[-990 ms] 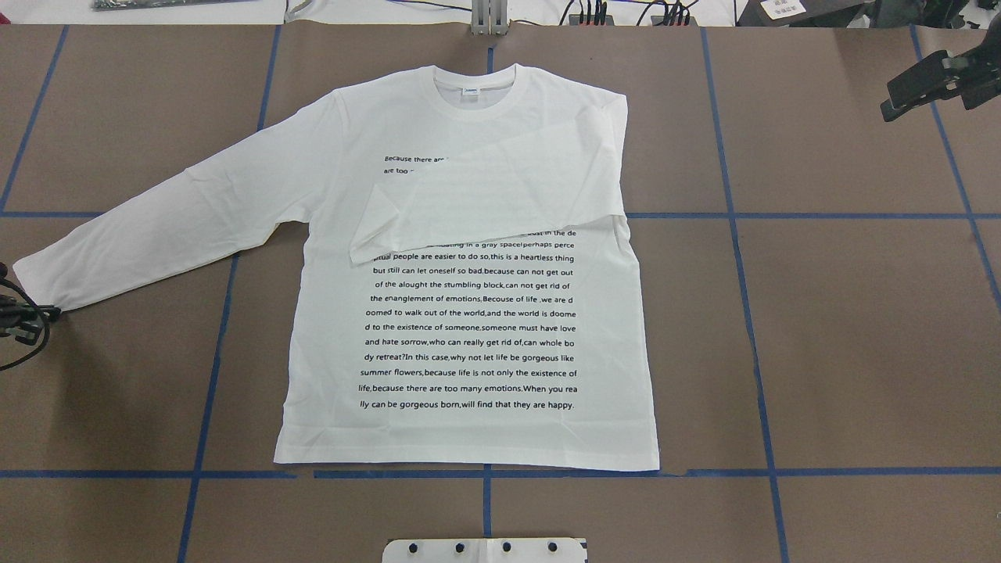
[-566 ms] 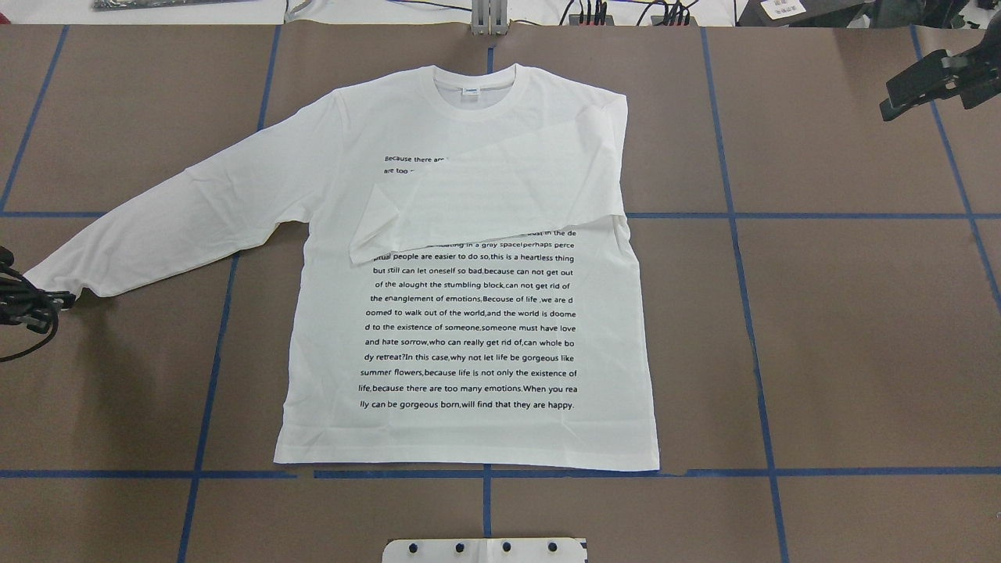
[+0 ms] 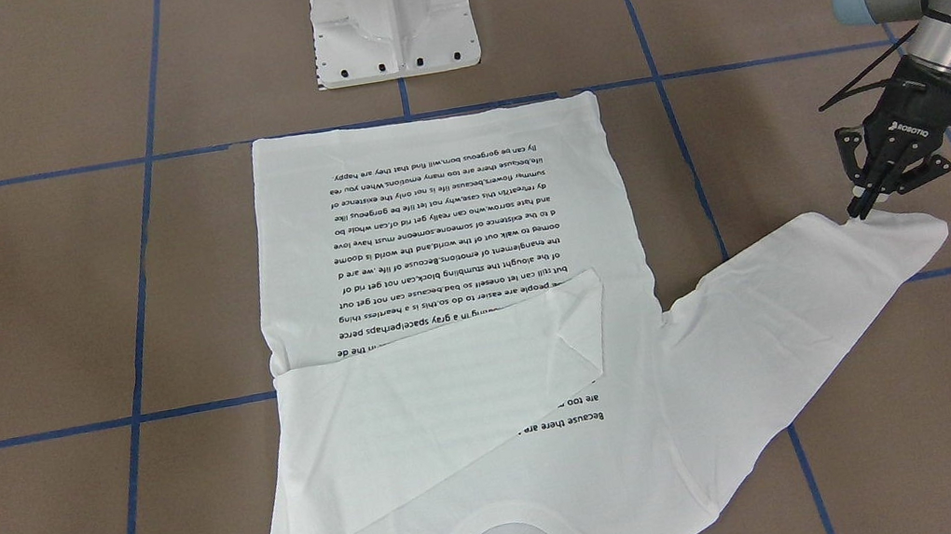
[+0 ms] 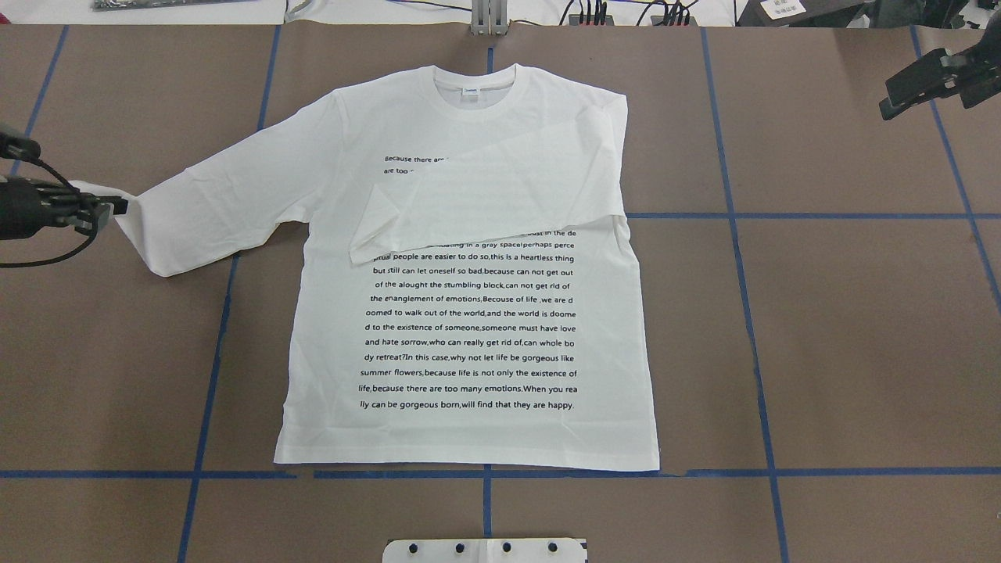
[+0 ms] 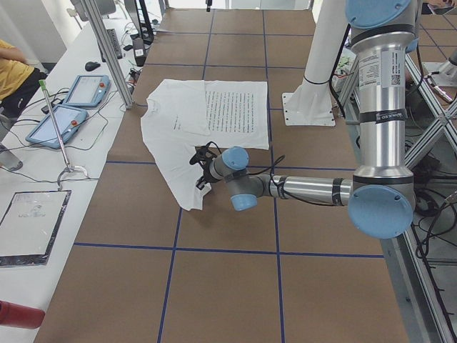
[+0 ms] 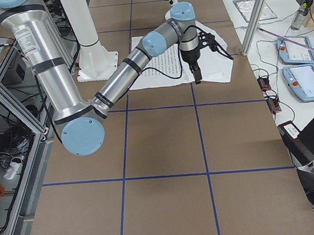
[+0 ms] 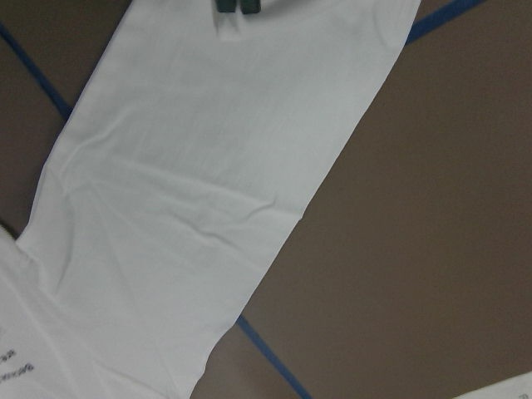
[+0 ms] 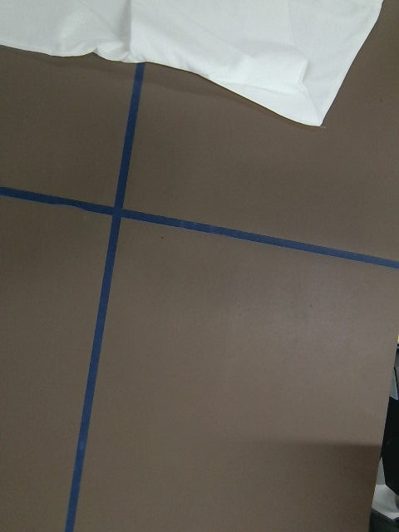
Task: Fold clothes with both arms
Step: 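Carry the sleeve across the shirt body and release it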
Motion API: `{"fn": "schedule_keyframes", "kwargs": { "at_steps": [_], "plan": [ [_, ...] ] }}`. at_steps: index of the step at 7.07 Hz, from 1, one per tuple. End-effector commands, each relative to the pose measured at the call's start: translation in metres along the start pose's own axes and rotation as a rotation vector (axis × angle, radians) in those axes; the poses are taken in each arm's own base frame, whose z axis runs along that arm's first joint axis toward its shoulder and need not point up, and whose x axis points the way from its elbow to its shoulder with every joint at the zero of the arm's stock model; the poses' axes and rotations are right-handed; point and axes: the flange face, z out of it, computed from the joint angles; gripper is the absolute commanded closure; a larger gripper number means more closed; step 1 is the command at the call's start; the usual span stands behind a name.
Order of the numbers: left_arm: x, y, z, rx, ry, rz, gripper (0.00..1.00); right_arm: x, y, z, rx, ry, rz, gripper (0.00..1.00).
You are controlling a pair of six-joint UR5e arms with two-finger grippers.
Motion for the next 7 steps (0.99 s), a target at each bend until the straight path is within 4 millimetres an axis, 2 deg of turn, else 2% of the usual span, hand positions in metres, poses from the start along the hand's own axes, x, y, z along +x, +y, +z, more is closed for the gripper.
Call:
{"fn": "schedule_keyframes", "kwargs": {
  "at_steps": [1,2,3,4,5,7],
  "plan": [
    [0.084,-0.126,0.03,0.016,0.068,-0.184,1.0,-0.001,0.0,0.0,0.001,0.0,0.002,0.0],
    [0.13,-0.165,0.043,0.001,0.083,-0.264,1.0,-0.002,-0.002,-0.001,0.004,0.0,0.001,0.0],
    [0.185,-0.167,0.071,-0.032,0.125,-0.315,1.0,-0.002,-0.002,-0.001,0.004,0.0,0.002,0.0],
    [0.233,-0.192,0.095,-0.012,0.14,-0.407,1.0,-0.001,-0.002,0.0,0.002,0.001,0.002,0.0],
    [0.286,-0.208,0.121,-0.007,0.15,-0.469,1.0,-0.001,-0.002,0.0,0.001,0.002,0.001,0.0],
    [0.352,-0.241,0.143,-0.018,0.191,-0.526,1.0,0.0,-0.003,0.003,-0.003,0.004,0.005,0.0]
  ]
}}
